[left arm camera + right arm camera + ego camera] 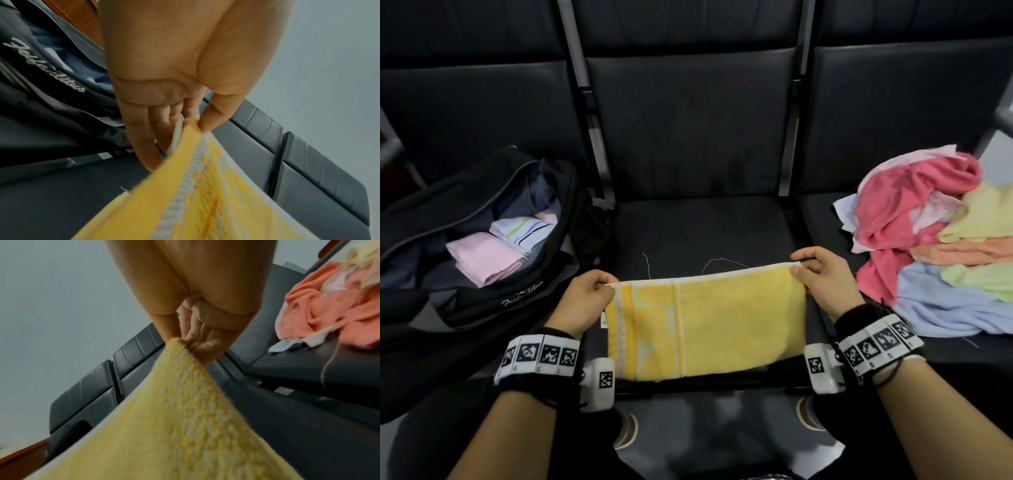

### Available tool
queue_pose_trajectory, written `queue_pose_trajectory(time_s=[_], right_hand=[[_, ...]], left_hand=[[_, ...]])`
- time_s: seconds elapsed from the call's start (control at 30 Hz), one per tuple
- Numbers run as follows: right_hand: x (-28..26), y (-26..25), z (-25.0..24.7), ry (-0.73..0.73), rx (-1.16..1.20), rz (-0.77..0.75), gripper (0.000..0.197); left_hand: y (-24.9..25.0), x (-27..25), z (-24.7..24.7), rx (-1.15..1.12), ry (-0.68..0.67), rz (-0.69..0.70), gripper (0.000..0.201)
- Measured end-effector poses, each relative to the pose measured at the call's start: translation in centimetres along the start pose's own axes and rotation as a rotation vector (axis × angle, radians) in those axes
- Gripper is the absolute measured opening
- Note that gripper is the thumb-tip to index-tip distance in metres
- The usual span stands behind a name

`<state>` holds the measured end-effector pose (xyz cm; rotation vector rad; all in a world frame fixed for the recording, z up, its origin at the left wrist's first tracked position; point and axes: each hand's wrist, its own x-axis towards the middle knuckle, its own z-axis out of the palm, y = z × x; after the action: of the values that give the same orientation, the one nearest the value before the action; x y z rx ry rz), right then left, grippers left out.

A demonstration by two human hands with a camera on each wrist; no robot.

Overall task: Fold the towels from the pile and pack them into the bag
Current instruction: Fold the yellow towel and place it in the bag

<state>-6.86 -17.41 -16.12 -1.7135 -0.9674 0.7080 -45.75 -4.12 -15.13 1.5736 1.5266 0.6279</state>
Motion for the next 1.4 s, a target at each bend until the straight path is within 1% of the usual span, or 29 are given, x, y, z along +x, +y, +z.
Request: queue_pose_trajectory(time_s=[0.13,0.2,0.23,0.3,0.33,0.4,0.47,0.5,0.57,0.63,0.7,0.77,0.8,0.9,0.97,1.03,1.13,1.2,1.27,1.3,1.37,1.4], right_hand=[[1.9,0.1,0.9,0.07,-0.079,-0.026,0.019],[2.4,1.0,1.5,0.074,-0.182,0.018,0.017],[2.4,1.8,1.7,0.055,-0.269,0.058,0.023],[1.6,3.8,2.1,-0.023,-0.443,0.142,0.038],[1.1,4.8,2.2,-0.066,-0.506,0.18,0.04],[0.0,6.3,2.6,-0.107,-0.574,0.237,0.034],[-0.6,7.0,2.9,-0.11,-0.608,0.27,0.022],[-0.7,6.9,3.1,-0.116,-0.615,0.286,0.02],[-0.7,6.5,3.4,-0.13,-0.602,0.319,0.026],[-0.6,6.2,3.6,-0.161,-0.55,0.361,0.033],[-0.6,5.9,3.3,-0.188,-0.424,0.388,0.028],[-0.4,5.4,2.2,-0.134,-0.249,0.39,0.016],[-0.4,5.1,1.4,-0.093,-0.185,0.389,0.014],[-0.5,3.8,-0.6,-0.052,-0.14,0.407,0.014],[-1.0,2.5,-1.2,-0.047,-0.117,0.427,0.012],[-1.5,0.8,-0.8,-0.063,-0.036,0.394,0.013],[-2.2,-2.4,1.9,-0.159,0.06,0.307,0.02],[-2.7,-4.3,4.5,-0.228,0.073,0.243,0.024],[-3.3,-5.8,7.6,-0.281,0.065,0.2,0.026],[-3.6,-6.3,9.2,-0.306,0.068,0.181,0.025],[-4.3,-7.0,12.3,-0.352,0.053,0.149,0.023],[-4.7,-7.1,13.6,-0.392,0.045,0.155,0.025]], left_hand=[[-0.3,2.1,0.7,-0.003,0.063,-0.008,0.018],[-0.8,2.6,1.7,-0.015,0.1,-0.055,0.016],[-1.3,2.5,2.2,0.003,0.107,-0.082,0.02],[-2.7,1.8,3.3,0.048,0.068,-0.138,0.033],[-3.5,1.3,3.6,0.063,0.042,-0.162,0.036],[-4.8,0.0,3.9,0.116,0.017,-0.194,0.033],[-5.4,-0.9,4.1,0.195,-0.002,-0.197,0.025],[-5.3,-1.2,4.2,0.233,-0.012,-0.19,0.021],[-4.9,-1.5,4.3,0.26,-0.023,-0.186,0.017],[-4.8,-1.5,4.3,0.233,-0.02,-0.201,0.019],[-5.2,-1.4,4.3,0.221,-0.021,-0.189,0.018],[-5.3,-1.2,4.6,0.229,-0.057,-0.141,0.019],[-5.3,-1.1,4.8,0.238,-0.094,-0.106,0.022],[-4.8,-1.1,5.9,0.239,-0.182,-0.03,0.028],[-4.5,-1.3,6.4,0.239,-0.157,-0.01,0.03],[-4.1,-1.2,6.4,0.224,-0.076,-0.001,0.03],[-2.8,-1.2,6.0,0.167,0.011,0.026,0.023],[-2.1,-1.5,6.1,0.064,0.005,0.044,0.02],[-1.6,-2.2,6.5,-0.114,-0.064,0.013,0.015],[-1.4,-2.5,6.6,-0.215,-0.105,-0.024,0.013],[-1.1,-3.0,6.8,-0.381,-0.173,-0.132,0.016],[-1.1,-3.1,6.9,-0.435,-0.197,-0.19,0.02]])
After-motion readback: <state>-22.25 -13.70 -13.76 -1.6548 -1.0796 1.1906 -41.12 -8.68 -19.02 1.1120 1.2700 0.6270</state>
